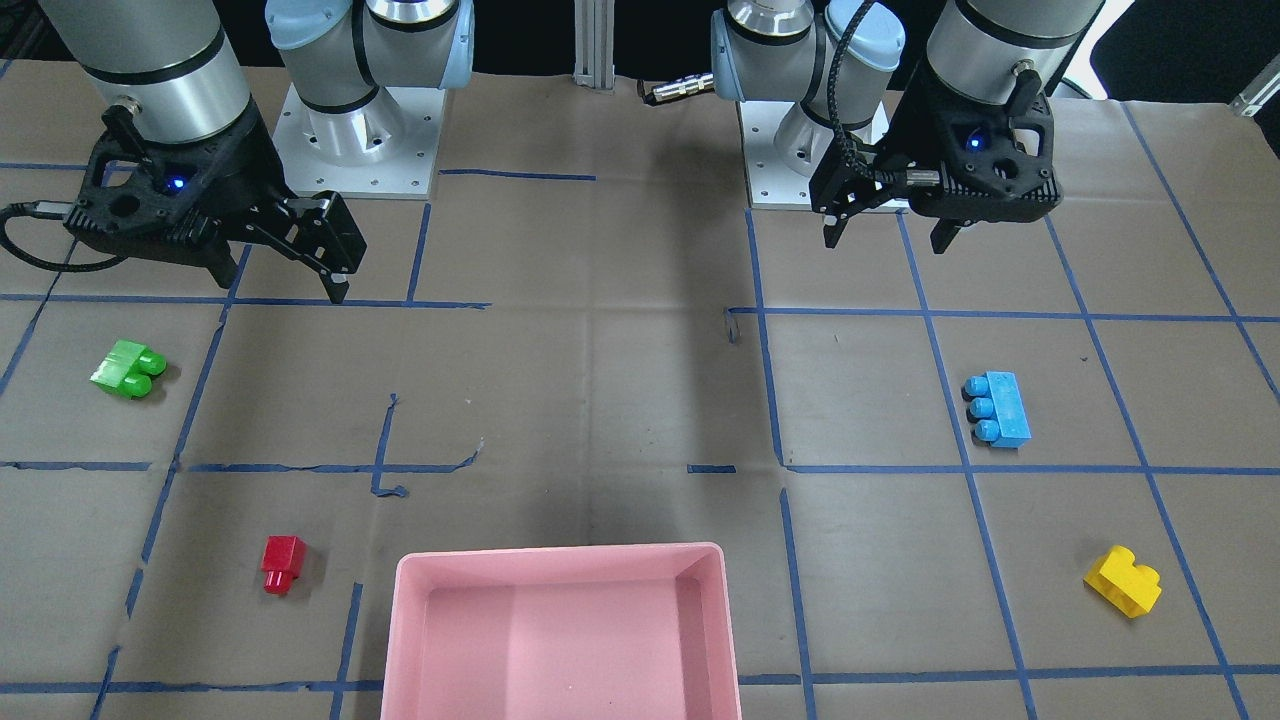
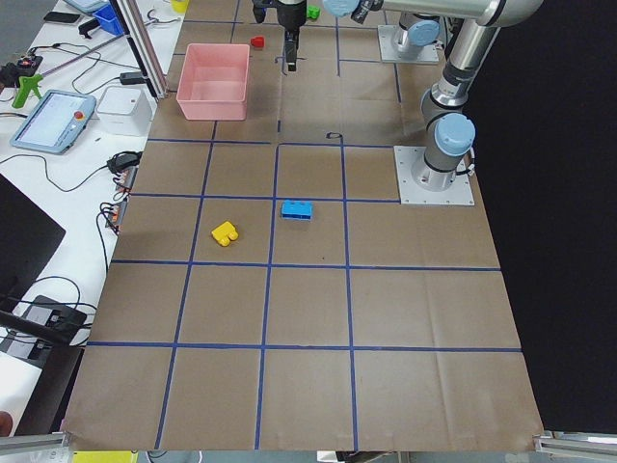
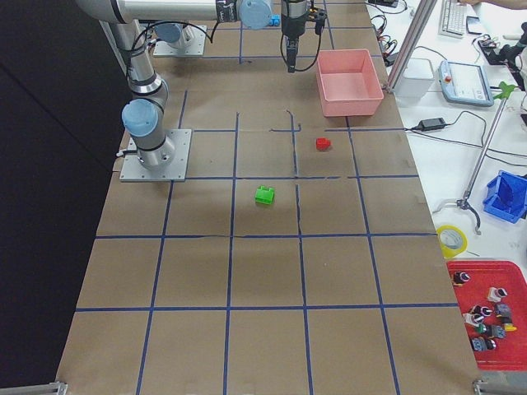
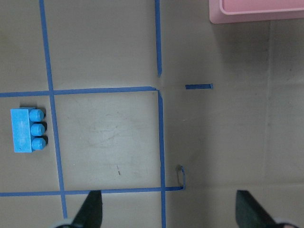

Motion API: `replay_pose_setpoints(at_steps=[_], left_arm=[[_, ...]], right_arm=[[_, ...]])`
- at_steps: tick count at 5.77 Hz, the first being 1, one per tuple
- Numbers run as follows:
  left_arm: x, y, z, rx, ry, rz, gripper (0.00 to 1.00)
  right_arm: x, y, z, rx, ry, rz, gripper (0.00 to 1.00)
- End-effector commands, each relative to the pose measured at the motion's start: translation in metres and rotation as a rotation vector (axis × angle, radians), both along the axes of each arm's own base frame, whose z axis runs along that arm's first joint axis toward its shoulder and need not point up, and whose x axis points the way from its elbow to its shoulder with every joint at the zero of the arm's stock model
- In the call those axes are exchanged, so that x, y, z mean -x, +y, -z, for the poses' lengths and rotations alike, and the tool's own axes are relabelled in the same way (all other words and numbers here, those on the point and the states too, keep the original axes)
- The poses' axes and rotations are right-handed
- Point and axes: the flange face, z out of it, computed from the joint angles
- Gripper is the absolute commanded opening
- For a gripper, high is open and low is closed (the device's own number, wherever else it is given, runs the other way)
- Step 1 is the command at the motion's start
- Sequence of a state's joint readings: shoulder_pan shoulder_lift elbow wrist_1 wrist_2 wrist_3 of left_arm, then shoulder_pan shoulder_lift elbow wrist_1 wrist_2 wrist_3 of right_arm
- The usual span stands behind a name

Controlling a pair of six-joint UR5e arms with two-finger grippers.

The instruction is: Put all blocks into box

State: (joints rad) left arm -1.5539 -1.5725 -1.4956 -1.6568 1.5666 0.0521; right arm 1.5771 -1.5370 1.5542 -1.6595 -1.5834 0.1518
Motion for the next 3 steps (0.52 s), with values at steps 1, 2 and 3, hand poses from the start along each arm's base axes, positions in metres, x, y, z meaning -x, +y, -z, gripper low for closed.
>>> replay_pose_setpoints(at_steps=[1,2,3], left_arm=[[-0.0001,-0.0010,0.0008,-0.003,-0.001,0.000,0.99],[-0.0004,-0.0019,0.0030,-0.007,-0.004,0.000,0.99],[-0.0006,-0.0026,0.0036,-0.007,-0.006,0.000,0.99]], right_arm=[[-0.0023,0.0019,-0.0027,0.007,-0.001,-0.003,1.00],[-0.0032,0.0023,-0.0025,0.005,-0.002,-0.003,1.00],[-0.0032,0.0025,-0.0042,0.010,-0.002,-0.004,1.00]])
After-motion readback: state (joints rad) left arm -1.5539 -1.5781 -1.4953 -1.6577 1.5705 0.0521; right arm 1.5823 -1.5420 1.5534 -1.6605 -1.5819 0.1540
